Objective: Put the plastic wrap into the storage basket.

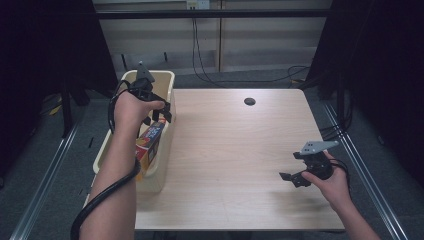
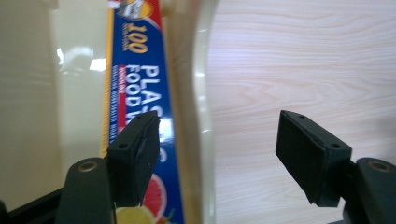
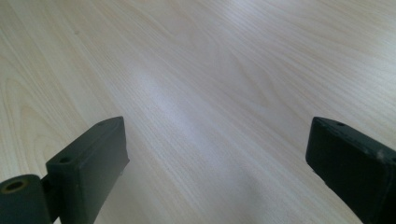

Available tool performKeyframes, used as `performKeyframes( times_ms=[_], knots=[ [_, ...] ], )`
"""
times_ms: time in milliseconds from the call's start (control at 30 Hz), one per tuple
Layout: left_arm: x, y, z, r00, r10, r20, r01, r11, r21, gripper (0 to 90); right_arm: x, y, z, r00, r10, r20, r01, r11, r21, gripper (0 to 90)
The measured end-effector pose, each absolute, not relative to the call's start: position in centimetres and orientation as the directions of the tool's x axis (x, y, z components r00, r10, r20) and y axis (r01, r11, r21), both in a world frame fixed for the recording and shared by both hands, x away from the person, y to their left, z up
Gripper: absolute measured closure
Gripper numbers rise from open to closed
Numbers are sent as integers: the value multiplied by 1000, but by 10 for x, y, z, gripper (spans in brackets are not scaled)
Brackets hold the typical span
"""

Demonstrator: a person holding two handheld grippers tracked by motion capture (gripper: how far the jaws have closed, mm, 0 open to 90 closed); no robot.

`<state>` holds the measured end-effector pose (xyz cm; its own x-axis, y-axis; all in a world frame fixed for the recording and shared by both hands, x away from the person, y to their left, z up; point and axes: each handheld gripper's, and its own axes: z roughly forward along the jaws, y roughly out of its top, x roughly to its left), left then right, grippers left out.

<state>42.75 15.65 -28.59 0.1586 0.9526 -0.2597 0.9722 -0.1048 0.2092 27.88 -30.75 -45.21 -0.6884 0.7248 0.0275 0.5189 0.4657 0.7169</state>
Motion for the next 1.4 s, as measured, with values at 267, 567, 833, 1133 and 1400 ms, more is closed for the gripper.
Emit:
performKeyframes(
  times_ms=[267, 567, 833, 1133, 1400],
  knots=[
    [427, 140, -281, 207, 934, -290, 961, -140, 237, 275, 278, -308, -452, -688, 725, 32, 522, 463, 716, 52],
    [426, 120, -281, 268, 919, -288, 946, -195, 259, 234, 278, -308, -452, -690, 723, 29, 517, 465, 718, 52],
    [425, 103, -287, 317, 901, -296, 934, -242, 264, 192, 277, -307, -452, -686, 727, 27, 522, 467, 714, 52],
    [422, 84, -296, 358, 882, -307, 920, -277, 277, 182, 276, -308, -453, -688, 725, 29, 521, 466, 715, 49],
    [418, 71, -308, 395, 859, -325, 907, -309, 285, 166, 276, -307, -454, -689, 724, 27, 521, 469, 713, 46]
  ],
)
